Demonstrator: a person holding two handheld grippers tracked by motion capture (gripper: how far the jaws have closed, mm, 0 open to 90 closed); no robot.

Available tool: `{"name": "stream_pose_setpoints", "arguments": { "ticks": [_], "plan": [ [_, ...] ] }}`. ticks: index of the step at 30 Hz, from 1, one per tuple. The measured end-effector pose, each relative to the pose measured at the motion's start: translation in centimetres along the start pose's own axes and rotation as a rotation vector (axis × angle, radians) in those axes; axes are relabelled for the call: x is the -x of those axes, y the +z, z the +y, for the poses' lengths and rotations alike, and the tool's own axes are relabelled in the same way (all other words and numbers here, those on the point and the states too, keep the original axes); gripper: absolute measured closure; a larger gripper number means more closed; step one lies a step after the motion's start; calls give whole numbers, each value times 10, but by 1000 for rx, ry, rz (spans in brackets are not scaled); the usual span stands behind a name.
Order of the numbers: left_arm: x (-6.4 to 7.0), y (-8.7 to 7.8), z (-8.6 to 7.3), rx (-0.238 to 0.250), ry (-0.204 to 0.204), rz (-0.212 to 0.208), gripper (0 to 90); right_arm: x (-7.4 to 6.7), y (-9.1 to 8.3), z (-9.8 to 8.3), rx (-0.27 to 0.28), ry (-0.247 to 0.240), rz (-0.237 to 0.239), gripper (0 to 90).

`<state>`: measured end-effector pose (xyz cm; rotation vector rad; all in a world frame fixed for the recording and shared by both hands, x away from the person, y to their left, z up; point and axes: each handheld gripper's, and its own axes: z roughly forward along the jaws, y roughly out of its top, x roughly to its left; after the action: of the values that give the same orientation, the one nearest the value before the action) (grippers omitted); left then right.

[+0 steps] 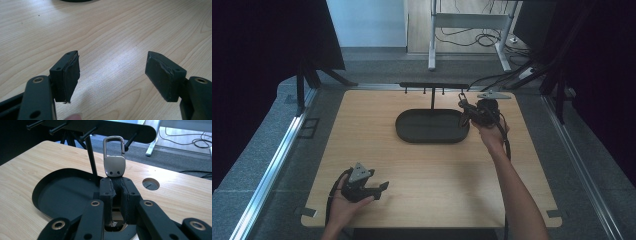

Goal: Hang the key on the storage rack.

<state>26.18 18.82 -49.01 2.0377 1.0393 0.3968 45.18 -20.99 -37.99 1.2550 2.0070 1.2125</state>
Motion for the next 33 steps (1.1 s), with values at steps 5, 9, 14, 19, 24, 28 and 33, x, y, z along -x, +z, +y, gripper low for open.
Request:
{"name": "stream_pose_setpoints", "arguments": {
  "ticks": [5,9,14,19,24,28,33],
  "plan": [
    [1,1,0,-4,4,-1,282,3,4,-1,3,14,-1,808],
    [1,2,0,-5,1,-4,282,6,7,-1,10,26,-9,808],
    [1,2,-1,-5,-1,-5,282,8,12,-1,9,29,-34,808],
    [1,2,-1,-4,0,-5,282,10,18,2,15,39,-33,808],
    [0,1,-1,-3,-1,-4,282,11,29,0,10,58,-38,808],
    [0,1,-1,-4,-1,-3,282,9,33,-2,10,65,-40,808],
    [0,2,-1,-5,1,-4,282,7,36,-5,2,62,-43,807]
  ]
}}
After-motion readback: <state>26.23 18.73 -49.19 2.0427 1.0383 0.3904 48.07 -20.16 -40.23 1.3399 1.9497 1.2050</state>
